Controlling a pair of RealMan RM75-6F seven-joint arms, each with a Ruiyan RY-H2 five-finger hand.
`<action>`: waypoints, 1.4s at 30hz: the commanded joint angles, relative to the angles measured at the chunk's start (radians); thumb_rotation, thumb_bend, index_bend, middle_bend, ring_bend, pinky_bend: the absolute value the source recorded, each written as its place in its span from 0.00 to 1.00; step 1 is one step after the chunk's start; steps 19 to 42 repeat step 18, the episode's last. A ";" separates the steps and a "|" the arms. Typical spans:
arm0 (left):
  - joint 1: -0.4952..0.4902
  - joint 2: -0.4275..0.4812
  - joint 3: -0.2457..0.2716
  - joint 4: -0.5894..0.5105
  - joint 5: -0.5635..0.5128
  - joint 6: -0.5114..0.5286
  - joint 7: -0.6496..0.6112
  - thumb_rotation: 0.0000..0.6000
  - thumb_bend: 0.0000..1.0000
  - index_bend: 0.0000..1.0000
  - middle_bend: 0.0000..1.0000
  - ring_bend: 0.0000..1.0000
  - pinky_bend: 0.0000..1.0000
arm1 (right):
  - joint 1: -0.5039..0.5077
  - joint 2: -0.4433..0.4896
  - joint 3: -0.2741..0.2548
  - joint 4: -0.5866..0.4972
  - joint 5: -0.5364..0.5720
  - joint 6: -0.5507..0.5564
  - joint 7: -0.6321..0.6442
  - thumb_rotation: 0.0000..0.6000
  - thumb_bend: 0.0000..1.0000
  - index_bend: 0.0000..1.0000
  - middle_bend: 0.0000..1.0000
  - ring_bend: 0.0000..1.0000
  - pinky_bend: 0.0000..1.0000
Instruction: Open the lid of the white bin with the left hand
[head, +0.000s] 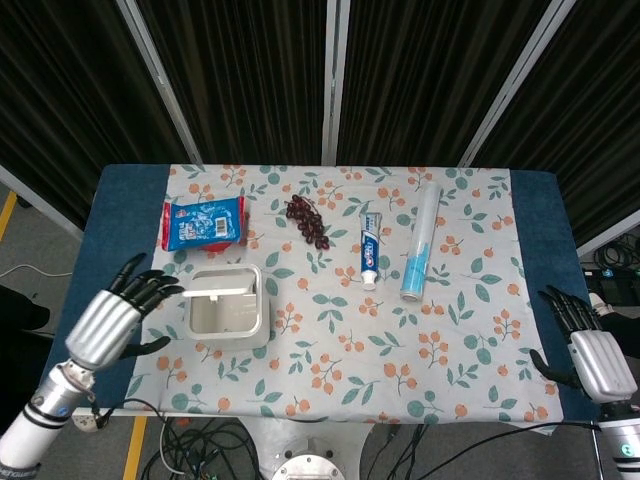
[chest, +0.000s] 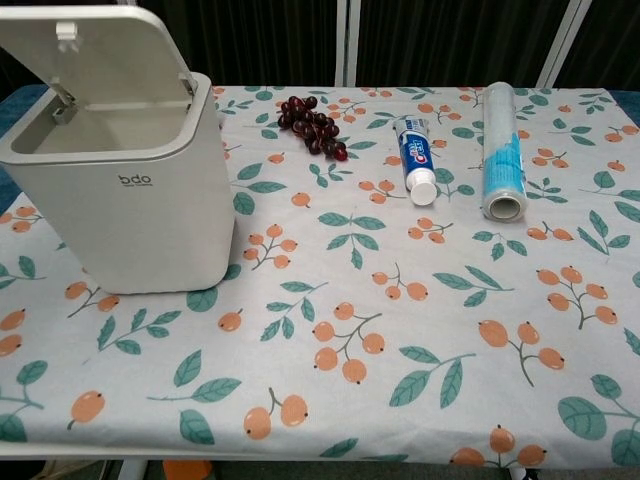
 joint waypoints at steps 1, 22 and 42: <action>0.080 0.024 -0.017 0.015 -0.096 0.075 -0.029 1.00 0.09 0.24 0.22 0.18 0.00 | 0.000 0.002 0.002 0.002 0.000 0.002 0.000 1.00 0.27 0.00 0.00 0.00 0.00; 0.264 -0.043 0.065 0.065 -0.293 0.085 0.074 1.00 0.09 0.24 0.20 0.14 0.00 | -0.008 0.019 0.011 -0.017 -0.008 0.036 -0.019 1.00 0.27 0.00 0.00 0.00 0.00; 0.264 -0.043 0.065 0.065 -0.293 0.085 0.074 1.00 0.09 0.24 0.20 0.14 0.00 | -0.008 0.019 0.011 -0.017 -0.008 0.036 -0.019 1.00 0.27 0.00 0.00 0.00 0.00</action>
